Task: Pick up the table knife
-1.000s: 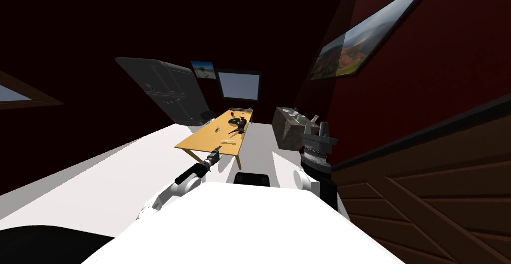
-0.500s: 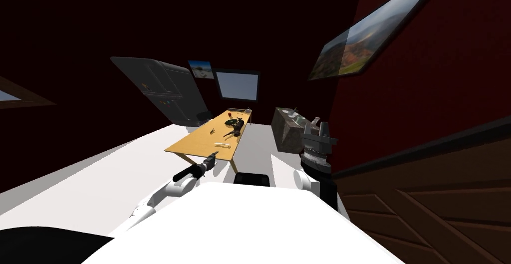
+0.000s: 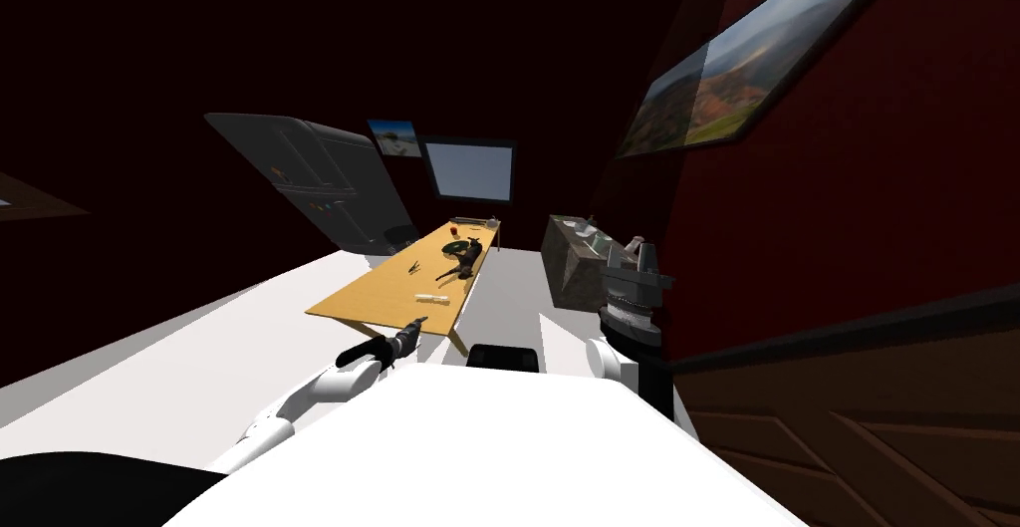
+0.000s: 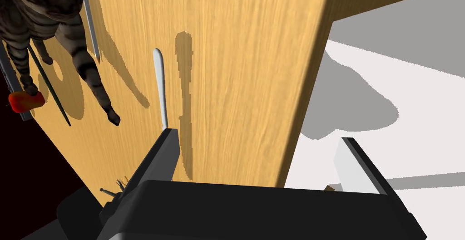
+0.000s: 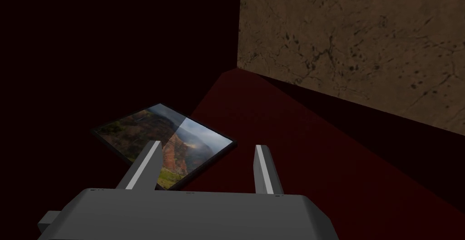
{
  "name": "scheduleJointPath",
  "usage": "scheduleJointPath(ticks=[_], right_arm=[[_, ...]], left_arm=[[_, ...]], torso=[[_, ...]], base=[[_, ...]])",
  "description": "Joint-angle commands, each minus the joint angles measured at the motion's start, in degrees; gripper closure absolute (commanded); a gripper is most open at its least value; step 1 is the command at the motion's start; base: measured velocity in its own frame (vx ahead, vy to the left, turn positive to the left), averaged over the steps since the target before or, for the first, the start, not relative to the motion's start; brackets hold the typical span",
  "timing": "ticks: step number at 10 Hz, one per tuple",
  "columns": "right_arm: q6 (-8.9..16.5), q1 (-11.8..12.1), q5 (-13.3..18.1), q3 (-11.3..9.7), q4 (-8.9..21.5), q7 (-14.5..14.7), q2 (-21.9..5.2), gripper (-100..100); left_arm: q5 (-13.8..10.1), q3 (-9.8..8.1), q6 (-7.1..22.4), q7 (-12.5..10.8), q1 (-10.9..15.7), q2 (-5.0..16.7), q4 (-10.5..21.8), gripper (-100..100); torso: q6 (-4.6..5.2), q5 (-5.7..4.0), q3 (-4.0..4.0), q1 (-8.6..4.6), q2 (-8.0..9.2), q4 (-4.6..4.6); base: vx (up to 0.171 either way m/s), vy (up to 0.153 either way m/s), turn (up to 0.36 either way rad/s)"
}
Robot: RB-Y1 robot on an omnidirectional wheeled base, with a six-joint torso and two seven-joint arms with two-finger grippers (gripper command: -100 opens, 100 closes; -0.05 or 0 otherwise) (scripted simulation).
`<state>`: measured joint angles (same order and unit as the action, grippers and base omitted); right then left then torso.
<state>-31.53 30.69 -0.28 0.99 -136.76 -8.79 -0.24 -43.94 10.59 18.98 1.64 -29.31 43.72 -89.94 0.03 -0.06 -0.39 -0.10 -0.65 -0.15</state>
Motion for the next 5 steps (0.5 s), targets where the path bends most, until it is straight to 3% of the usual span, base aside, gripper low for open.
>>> scheduleJointPath(ticks=[1, 2, 5], right_arm=[[0.0, 0.0, 0.0, 0.0, 0.0, 0.0, 0.0, 0], [0.0, 0.0, 0.0, 0.0, 0.0, 0.0, 0.0, 0], [0.0, 0.0, 0.0, 0.0, 0.0, 0.0, 0.0, 0]], left_arm=[[-2.9, 0.94, 2.8, 1.6, 1.5, 2.1, 2.9, -100], [-3.0, 0.94, 2.8, 1.6, 1.5, 2.1, 3.7, -100], [-6.9, 1.85, 7.2, 4.4, 2.6, 4.8, 8.2, -100]], torso=[[0.0, 0.0, 0.0, 0.0, 0.0, 0.0], [0.01, -0.01, -0.08, -0.09, -0.16, -0.02], [0.0, 0.0, -0.02, 0.03, -0.02, -0.01]], base=[[0.179, -0.075, -0.012], [0.152, -0.061, 0.001], [0.147, -0.034, -0.01]])
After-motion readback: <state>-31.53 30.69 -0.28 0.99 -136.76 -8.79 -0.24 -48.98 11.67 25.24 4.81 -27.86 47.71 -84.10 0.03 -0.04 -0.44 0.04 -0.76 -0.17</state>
